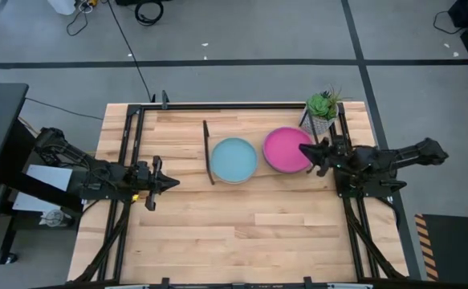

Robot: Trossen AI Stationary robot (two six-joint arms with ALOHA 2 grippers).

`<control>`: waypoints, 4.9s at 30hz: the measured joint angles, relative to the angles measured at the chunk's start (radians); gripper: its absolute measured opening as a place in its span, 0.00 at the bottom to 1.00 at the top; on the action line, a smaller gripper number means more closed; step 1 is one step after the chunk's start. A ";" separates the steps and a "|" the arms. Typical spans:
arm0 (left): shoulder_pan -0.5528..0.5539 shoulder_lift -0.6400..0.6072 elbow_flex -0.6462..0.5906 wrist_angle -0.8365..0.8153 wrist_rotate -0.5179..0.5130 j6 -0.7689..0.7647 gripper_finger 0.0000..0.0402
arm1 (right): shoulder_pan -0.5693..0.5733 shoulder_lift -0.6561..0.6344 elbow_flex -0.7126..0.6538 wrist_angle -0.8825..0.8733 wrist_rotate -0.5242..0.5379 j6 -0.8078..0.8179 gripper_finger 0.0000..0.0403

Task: Place and stack plates onto a shelf
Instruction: Return to Home Position

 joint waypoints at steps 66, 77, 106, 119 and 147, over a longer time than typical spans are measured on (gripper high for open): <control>0.000 0.000 0.000 -0.079 0.118 0.106 0.04 | -0.230 0.094 -0.073 0.062 -0.306 -0.277 0.16; 0.000 0.000 0.000 -0.084 0.120 0.132 0.04 | -0.214 -0.081 -0.111 0.037 -0.469 -0.318 0.16; 0.000 0.000 0.000 -0.129 0.121 0.066 0.04 | -0.197 -0.104 -0.103 -0.074 -0.679 0.177 0.16; 0.000 0.000 0.000 -0.151 0.128 0.033 0.04 | -0.197 -0.104 -0.103 -0.161 -0.997 0.264 0.16; 0.000 0.000 0.000 -0.195 0.128 -0.053 0.04 | -0.197 -0.099 -0.103 -0.209 -1.094 -0.011 0.16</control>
